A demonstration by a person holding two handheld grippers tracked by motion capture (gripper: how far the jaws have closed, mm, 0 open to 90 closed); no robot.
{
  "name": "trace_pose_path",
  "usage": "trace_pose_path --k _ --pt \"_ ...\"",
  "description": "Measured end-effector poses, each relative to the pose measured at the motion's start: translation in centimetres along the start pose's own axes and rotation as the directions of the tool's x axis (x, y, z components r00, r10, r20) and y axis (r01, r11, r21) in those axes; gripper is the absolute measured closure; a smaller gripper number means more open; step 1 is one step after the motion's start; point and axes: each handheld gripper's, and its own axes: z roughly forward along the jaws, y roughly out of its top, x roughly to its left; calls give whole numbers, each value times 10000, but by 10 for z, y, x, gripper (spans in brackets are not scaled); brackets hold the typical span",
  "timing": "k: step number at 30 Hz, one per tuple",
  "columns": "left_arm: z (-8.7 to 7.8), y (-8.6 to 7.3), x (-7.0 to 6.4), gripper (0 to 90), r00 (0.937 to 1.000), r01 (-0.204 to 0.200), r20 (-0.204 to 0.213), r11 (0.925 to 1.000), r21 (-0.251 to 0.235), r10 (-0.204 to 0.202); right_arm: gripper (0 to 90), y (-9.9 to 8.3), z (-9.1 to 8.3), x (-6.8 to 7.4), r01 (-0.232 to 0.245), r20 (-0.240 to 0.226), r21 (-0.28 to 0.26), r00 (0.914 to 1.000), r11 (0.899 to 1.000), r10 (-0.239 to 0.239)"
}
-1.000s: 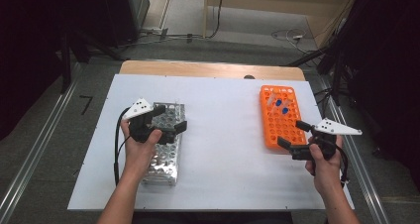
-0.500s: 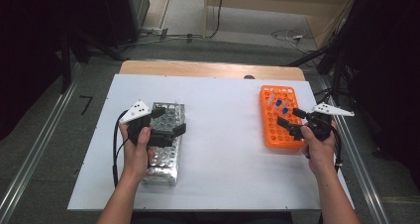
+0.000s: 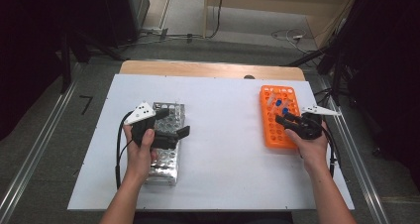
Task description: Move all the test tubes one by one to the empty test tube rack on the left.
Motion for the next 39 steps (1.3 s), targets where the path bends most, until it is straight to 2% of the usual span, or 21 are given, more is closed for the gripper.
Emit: trace_pose_path --k 7,12,19,24,31,39 --pt "3 -2 -1 0 10000 -8 23 9999 109 8 635 -3 6 3 89 250 173 9996 9998 -94" --pt "6 -4 -4 0 10000 -66 63 9997 236 65 643 -4 9 6 204 717 315 9972 9993 -226" --pt "8 -4 -5 0 10000 -15 25 9996 278 15 736 -7 12 10 300 1088 310 9935 9991 -332" --pt "8 -4 -6 0 10000 -53 24 9996 262 53 750 -8 10 9 217 1196 123 9926 9997 -230" --pt "7 -4 -6 0 10000 -80 54 9996 254 79 751 -3 -1 11 379 1300 -494 9910 9981 -312" --pt "7 -3 -7 0 9999 -128 88 9997 231 126 751 4 -16 13 427 1115 -942 9932 9946 -321"
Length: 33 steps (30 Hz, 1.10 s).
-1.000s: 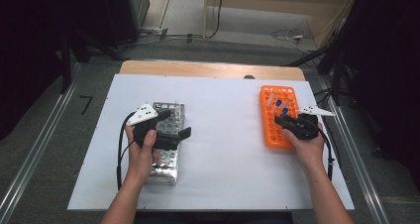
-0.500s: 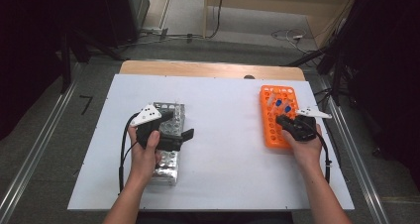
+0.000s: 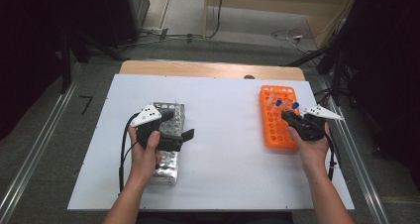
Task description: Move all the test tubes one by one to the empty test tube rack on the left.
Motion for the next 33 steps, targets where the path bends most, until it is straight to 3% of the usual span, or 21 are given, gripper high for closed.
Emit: trace_pose_path --k 9,19,26,33 --pt "1 1 -4 0 9999 -93 98 10000 -9 93 751 6 -10 10 27 -404 -167 9992 9999 -34" --pt "2 3 -10 0 9993 -273 249 9996 8 272 751 11 -16 34 265 -1380 -291 9900 9992 -303" --pt "5 4 -16 0 9983 -378 437 9993 22 376 751 12 -13 62 658 -2245 -237 9720 9975 -695" --pt "10 4 -23 0 9969 -444 651 9990 72 438 752 10 -7 91 1052 -3088 -185 9452 9943 -1058"
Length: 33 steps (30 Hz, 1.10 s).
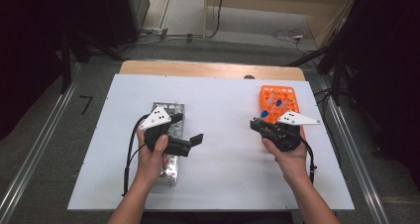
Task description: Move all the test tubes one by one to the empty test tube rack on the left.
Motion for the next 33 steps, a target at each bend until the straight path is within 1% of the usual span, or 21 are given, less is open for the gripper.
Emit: trace_pose_path --k 4,8,14,16,18,20,21,22,24,25,28,31,33 --pt "4 0 -4 0 9998 -89 166 10000 26 88 752 0 8 15 228 -430 148 9988 9996 -221" --pt "7 0 -9 0 9994 -79 345 10000 53 77 751 -1 14 29 499 -783 287 9958 9983 -475" --pt "14 -1 -15 11 9979 -62 648 9999 89 56 752 -2 23 49 844 -1313 476 9883 9953 -775" --pt "16 -1 -18 36 9976 -97 688 9999 126 88 752 -3 25 54 966 -1449 530 9855 9939 -881" --pt "18 -1 -20 43 9954 -113 958 9998 142 99 752 -3 27 59 1039 -1581 580 9830 9929 -936" --pt "20 -1 -23 63 9937 -96 1118 9999 144 79 752 -4 30 65 1122 -1707 629 9802 9917 -1000" --pt "21 -1 -25 83 9937 -130 1120 9998 164 110 752 -4 31 67 1157 -1776 666 9788 9910 -1024" --pt "22 -1 -27 127 9941 -194 1069 9996 209 170 752 -5 32 69 1201 -1833 702 9774 9903 -1055" --pt "24 -1 -31 195 9933 -358 1111 9988 321 321 751 -5 33 74 1307 -1954 748 9741 9886 -1140" --pt "25 -1 -33 234 9923 -409 1179 9988 286 373 752 -5 34 75 1352 -1988 756 9729 9879 -1179" --pt "27 -1 -37 343 9917 -505 1193 9984 258 471 752 -6 37 81 1461 -2156 826 9684 9858 -1254" --pt "28 -1 -39 461 9893 -606 1342 9979 220 571 752 -7 39 85 1567 -2313 898 9638 9836 -1325" --pt "29 -1 -39 544 9860 -731 1520 9971 230 688 752 -7 40 87 1625 -2391 898 9613 9826 -1371"
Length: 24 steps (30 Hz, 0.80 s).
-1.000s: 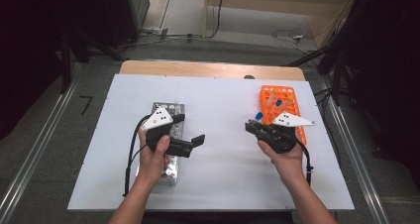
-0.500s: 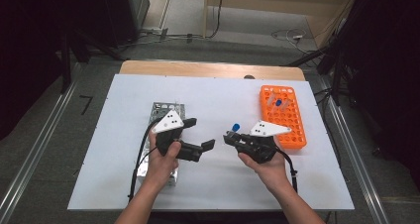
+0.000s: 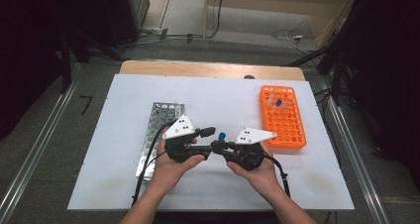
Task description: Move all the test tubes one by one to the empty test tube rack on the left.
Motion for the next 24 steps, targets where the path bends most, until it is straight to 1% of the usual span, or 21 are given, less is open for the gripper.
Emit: trace_pose_path --k 2,4,8,11,17,24 --pt "1 0 -1 599 9999 -81 84 9999 76 81 751 1 1 2 3 -83 59 10000 10000 -2" --pt "2 -1 -2 639 9998 -198 81 9996 203 197 752 1 1 3 47 -128 57 9999 10000 -47" --pt "4 -1 -4 703 9992 -403 75 9987 299 401 752 2 1 6 54 -220 107 9997 9999 -51" --pt "3 -1 -4 722 9987 -505 -46 9982 322 507 751 2 1 6 49 -255 116 9997 9999 -46" --pt "0 0 -2 760 9983 -516 -274 9984 236 522 751 2 1 5 36 -264 93 9996 10000 -34" --pt "-1 0 0 765 9984 -505 -250 9986 174 509 749 1 1 3 60 -312 0 9995 10000 -60"
